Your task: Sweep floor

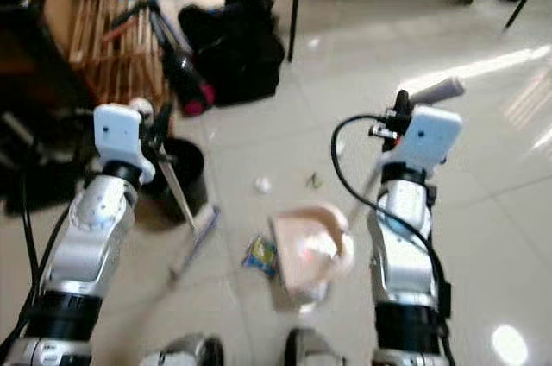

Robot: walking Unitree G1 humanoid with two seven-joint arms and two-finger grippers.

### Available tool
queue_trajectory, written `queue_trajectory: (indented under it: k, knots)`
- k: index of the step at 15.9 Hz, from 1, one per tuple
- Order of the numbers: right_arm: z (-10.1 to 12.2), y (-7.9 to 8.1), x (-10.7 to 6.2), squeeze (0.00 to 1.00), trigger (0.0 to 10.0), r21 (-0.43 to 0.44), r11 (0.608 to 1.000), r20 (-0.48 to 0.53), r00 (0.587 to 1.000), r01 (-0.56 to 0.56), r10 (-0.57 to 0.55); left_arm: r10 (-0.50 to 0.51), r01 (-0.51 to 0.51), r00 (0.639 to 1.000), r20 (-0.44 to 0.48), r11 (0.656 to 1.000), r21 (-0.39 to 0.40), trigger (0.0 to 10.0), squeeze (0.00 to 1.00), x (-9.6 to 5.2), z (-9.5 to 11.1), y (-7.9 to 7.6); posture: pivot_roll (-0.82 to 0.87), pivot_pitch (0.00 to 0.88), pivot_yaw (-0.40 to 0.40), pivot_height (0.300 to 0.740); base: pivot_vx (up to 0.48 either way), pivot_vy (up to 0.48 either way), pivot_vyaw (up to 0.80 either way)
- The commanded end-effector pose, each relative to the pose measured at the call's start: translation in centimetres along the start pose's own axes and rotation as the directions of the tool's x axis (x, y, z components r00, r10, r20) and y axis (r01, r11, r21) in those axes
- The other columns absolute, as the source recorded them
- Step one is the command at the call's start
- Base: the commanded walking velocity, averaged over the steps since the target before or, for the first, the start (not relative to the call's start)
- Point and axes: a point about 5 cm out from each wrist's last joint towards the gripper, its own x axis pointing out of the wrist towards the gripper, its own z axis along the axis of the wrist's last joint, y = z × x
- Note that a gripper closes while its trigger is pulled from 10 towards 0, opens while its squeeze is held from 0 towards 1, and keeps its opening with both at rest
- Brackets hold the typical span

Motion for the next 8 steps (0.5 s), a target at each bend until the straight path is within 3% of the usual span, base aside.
queue_trajectory:
  k: [1,3,8]
  knots:
    - [0.3,0.1,0.2,0.00,10.0,-0.014,1.000,0.043,0.999,0.013,-0.012,0.001,-0.002,0.999,0.053,1.000,0.026,10.0,0.00,0.2,0.8,0.1,0.01,0.332,0.041,0.740,0.000,0.000,0.00]
    - [0.1,-0.2,0.5,0.00,10.0,-0.065,0.997,0.080,0.996,0.049,-0.043,-0.001,0.000,0.996,0.092,1.000,0.008,10.0,0.00,0.7,1.2,0.1,0.05,0.383,0.060,0.740,0.000,0.000,0.00]
    - [-0.3,-0.5,0.9,0.00,10.0,-0.092,0.990,0.136,0.986,0.106,-0.093,-0.075,0.081,0.985,0.153,0.996,-0.030,10.0,0.00,1.1,1.5,-1.2,0.10,0.478,0.093,0.740,0.000,0.000,0.00]
